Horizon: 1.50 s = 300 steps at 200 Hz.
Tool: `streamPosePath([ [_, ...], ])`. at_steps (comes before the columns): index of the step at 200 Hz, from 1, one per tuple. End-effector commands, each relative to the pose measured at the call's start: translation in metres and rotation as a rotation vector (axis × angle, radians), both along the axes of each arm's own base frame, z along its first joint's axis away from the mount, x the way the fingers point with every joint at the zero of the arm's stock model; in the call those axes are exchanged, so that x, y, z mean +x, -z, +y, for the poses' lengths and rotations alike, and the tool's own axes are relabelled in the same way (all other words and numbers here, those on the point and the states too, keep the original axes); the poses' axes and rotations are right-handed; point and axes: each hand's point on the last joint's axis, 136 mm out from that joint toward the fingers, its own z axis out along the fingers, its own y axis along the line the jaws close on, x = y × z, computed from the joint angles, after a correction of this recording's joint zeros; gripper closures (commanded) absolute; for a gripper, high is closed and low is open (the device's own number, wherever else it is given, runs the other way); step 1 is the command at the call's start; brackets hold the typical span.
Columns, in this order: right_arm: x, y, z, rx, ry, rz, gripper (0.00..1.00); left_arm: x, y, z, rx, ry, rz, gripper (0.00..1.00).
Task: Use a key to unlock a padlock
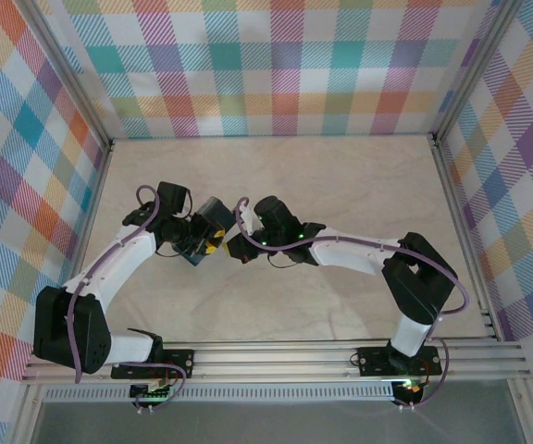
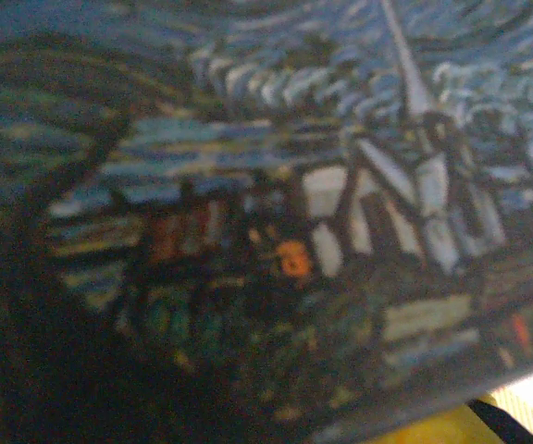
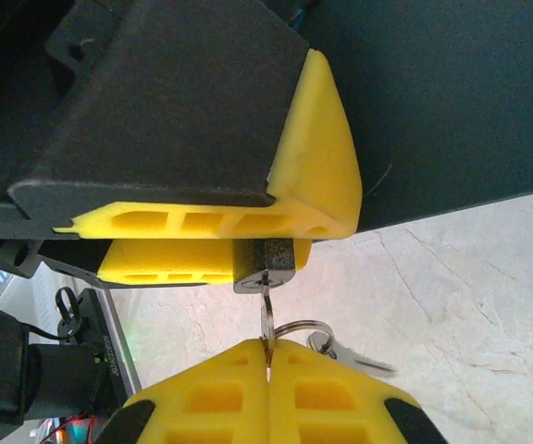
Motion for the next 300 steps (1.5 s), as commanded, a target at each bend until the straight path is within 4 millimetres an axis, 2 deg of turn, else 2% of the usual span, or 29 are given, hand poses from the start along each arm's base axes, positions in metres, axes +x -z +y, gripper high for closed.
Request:
streamPosePath([
  [1,0.009,-0.017,0.015,0.068,-0.014,-0.025,0.98,-0.001,-0.017,-0.010,-0.058,0.027,-0.055,0.88],
  [27,0.012,-0.023,0.020,0.084,-0.013,-0.031,0.99,-0.003,-0.014,-0.014,-0.073,0.030,-0.041,0.88],
  [44,0.012,-0.023,0.016,0.064,-0.012,-0.044,0.96,-0.004,-0.010,-0.008,-0.035,0.018,-0.029,0.88],
  [75,0.008,-0.015,-0.021,-0.077,0.009,-0.150,0.80,0.000,-0.006,-0.003,-0.008,-0.001,-0.007,0.88],
  [89,0.004,-0.007,-0.043,-0.172,-0.012,-0.234,0.77,0.001,-0.006,-0.002,0.006,0.011,0.003,0.88],
  [108,-0.002,-0.004,-0.062,-0.253,-0.087,-0.375,0.73,0.003,-0.006,-0.004,0.020,0.038,0.025,0.87],
  [134,0.011,-0.005,-0.076,-0.337,-0.122,-0.607,0.71,0.002,-0.004,-0.010,0.030,0.082,0.065,0.87],
  [157,0.006,-0.005,-0.067,-0.324,-0.238,-0.832,0.68,0.001,-0.009,-0.012,0.048,0.103,0.077,0.87],
  [176,0.009,-0.009,-0.059,-0.321,-0.247,-0.992,0.60,0.001,-0.014,-0.015,0.067,0.126,0.088,0.86],
  [199,0.016,-0.014,-0.052,-0.347,-0.239,-1.141,0.59,0.000,-0.017,-0.019,0.084,0.146,0.099,0.85],
  [221,0.014,-0.021,-0.041,-0.363,-0.235,-1.290,0.63,-0.002,-0.016,-0.021,0.106,0.153,0.114,0.85],
  [253,0.009,-0.027,-0.031,-0.349,-0.238,-1.357,0.64,-0.003,-0.014,-0.022,0.110,0.147,0.127,0.85],
  [300,0.005,-0.018,-0.020,-0.364,-0.279,-1.370,0.67,-0.002,-0.014,-0.025,0.100,0.144,0.124,0.85],
])
